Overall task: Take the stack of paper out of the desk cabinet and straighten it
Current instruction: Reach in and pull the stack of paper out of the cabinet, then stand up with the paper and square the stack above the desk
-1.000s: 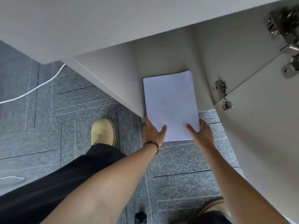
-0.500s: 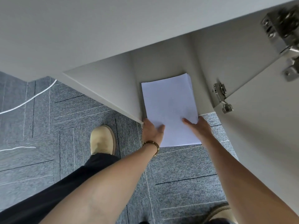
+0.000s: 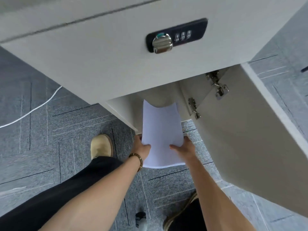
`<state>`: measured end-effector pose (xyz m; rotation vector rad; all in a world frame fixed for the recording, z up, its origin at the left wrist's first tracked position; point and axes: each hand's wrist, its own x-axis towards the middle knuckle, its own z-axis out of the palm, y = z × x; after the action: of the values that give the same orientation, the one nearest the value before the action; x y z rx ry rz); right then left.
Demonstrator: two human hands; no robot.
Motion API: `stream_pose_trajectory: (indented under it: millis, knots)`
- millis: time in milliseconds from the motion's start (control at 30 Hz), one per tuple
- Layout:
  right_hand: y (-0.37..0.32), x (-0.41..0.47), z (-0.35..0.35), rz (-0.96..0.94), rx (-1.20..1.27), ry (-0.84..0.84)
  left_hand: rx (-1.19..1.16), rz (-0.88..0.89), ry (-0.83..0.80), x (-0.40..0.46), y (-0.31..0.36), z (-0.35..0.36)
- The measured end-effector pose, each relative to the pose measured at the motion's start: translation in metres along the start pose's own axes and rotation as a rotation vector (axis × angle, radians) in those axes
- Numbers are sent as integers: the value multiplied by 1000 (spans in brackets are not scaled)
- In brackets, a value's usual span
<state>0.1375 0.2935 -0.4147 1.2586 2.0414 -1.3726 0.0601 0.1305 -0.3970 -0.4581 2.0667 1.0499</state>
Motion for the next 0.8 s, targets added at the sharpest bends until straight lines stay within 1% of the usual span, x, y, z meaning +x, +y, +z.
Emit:
stream_pose_trajectory:
  millis: [133,267,400,500,600,667,800]
  knots:
    - [-1,-88,-25,30,101,50,-61,-68,12,-72,6,-22]
    - [-7,-180,-41,23,142,66,-74,-55,-11,-149,3,-51]
    - [-9,-258,-56,7,194,97,-104,22,-75,-220,-3,-83]
    - [-16,-301,-69,-49,209,120,-168,104,-98,-271,-3,-107]
    - [-33,-346,-84,-130,217,136,-198,181,-110,-316,1,-132]
    - [-45,-376,-93,-182,270,163,-220,247,-104,-346,7,-149]
    - [-70,-433,-109,-308,303,256,-311,398,-113,-404,20,-179]
